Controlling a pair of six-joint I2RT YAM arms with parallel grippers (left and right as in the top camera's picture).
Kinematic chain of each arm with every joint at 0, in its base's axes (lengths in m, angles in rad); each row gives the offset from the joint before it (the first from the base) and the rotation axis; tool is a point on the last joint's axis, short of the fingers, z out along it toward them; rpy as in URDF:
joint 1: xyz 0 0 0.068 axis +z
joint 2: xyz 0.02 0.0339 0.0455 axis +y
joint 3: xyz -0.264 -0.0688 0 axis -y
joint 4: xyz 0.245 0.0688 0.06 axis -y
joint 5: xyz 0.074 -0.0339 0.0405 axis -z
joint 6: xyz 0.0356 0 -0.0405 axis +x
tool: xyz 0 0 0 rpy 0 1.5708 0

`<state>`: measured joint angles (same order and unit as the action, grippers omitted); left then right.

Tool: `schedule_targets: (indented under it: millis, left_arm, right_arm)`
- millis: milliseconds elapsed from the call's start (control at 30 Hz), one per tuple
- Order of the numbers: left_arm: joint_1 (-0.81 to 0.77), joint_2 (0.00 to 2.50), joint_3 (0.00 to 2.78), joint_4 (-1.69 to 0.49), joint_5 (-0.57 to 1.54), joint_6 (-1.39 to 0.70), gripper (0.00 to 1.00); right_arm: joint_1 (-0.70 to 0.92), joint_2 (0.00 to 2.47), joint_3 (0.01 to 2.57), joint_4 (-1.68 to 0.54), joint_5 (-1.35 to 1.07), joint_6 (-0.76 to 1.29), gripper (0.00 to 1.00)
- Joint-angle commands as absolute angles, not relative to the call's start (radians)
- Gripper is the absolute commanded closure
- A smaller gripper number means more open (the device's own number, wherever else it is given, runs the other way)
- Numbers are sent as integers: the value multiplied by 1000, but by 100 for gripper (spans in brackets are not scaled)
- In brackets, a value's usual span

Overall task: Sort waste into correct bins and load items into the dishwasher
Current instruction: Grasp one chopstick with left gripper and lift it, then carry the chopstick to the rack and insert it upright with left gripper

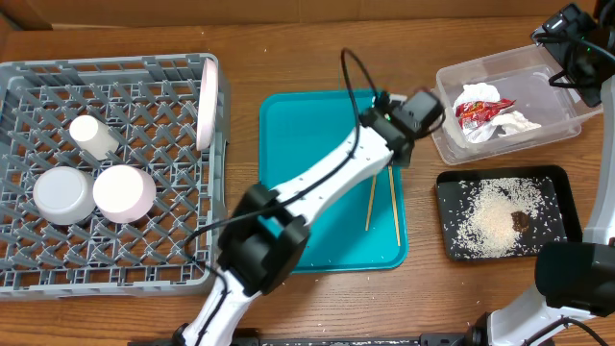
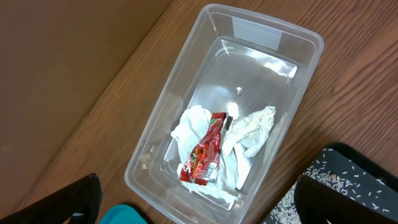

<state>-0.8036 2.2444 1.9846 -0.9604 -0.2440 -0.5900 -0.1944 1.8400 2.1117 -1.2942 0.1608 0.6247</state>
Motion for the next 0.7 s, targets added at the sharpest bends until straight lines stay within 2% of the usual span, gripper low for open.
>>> schedule_targets:
  millis: [0,267,433,667]
  left_arm:
    - [-772,2075,2105,-1022,-146,-395,96]
    - [-587,1846,2215,-1258,-141,-170,96]
    - [-356,1719,2222,-1340,-136,-81,96]
    - [-48,1719,2186,-1422,-72,-58,96]
  right_arm:
    - [-192,1833,2111,-1289,164,622,0]
    - [-192,1833,2111,-1289,164,622,0]
    - [-192,1833,2111,-1289,164,622,0]
    - [-192,1833,2111,-1289,164,622,0]
